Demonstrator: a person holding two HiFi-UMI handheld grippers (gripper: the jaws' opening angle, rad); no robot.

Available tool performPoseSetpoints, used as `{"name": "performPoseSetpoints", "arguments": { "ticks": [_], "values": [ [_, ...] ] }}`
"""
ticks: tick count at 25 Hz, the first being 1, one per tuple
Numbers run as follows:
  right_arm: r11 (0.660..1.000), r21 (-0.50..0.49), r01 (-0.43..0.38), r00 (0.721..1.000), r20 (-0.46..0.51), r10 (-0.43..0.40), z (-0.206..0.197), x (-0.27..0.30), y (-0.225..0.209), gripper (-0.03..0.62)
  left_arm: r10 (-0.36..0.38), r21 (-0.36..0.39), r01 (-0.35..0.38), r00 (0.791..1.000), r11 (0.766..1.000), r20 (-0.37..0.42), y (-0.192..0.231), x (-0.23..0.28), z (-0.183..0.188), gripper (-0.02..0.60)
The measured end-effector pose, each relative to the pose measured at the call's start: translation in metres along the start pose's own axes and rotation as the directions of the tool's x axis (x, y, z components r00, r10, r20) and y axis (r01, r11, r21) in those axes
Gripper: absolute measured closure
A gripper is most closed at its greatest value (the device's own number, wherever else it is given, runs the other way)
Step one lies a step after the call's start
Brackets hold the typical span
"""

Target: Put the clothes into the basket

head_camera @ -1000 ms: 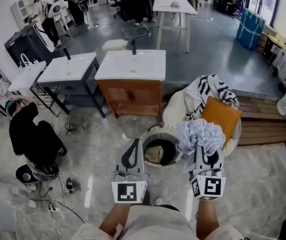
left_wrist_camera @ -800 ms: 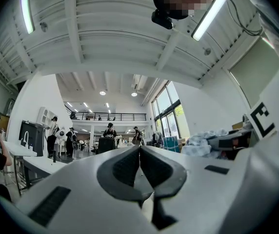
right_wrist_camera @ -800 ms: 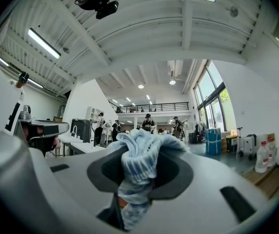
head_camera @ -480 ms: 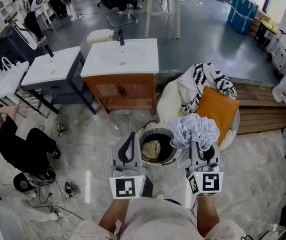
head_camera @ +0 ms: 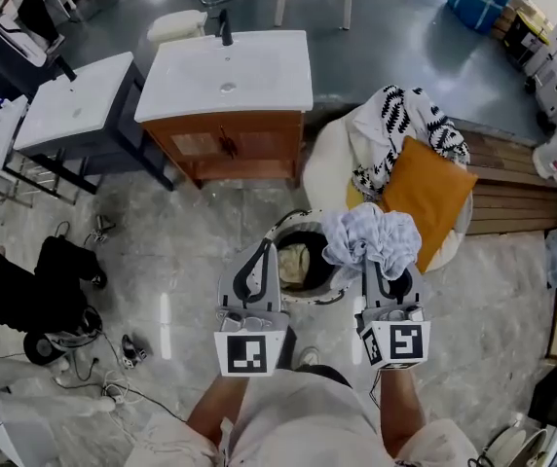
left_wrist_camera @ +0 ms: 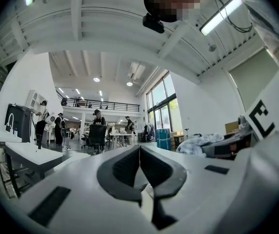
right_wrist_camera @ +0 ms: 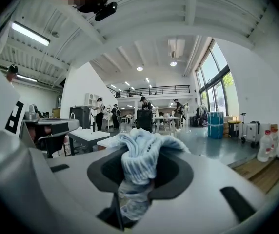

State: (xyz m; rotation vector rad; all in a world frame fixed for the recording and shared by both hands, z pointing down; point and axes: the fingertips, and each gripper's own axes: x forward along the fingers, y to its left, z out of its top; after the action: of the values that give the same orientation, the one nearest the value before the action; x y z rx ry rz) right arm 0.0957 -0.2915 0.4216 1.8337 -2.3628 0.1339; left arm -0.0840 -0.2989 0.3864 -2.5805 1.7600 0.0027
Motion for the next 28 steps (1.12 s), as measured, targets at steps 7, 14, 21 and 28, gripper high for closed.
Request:
{"name": "performPoseSetpoints", "arguments": {
  "ticks": [7, 14, 21, 28],
  "values": [
    [0.99, 0.14, -0.011, 0.976, -0.212, 0.041, -0.099, 0.051, 0.009, 0.488, -0.015, -0.028, 0.012, 0.995, 1.0, -0.102, 0.026, 0.021, -0.05, 0.575],
    [0.975, 0.211, 0.066, 0.9, -0.436, 0.034, -0.224, 0.091, 0.01, 0.488, -0.039, -0.053, 0.029, 0.981, 0.998, -0.188, 0.046, 0.039, -0.102, 0.575],
    [0.914, 0.341, 0.22, 0.758, -0.649, 0.06, -0.351, 0.119, 0.001, 0.488, -0.07, -0.078, 0.054, 0.971, 0.996, -0.228, 0.053, 0.063, -0.139, 0.575],
    [0.794, 0.432, 0.427, 0.631, -0.772, 0.081, -0.441, 0.125, -0.01, 0.488, -0.119, -0.077, 0.103, 0.962, 0.992, -0.244, 0.045, 0.073, -0.157, 0.575]
  ]
}}
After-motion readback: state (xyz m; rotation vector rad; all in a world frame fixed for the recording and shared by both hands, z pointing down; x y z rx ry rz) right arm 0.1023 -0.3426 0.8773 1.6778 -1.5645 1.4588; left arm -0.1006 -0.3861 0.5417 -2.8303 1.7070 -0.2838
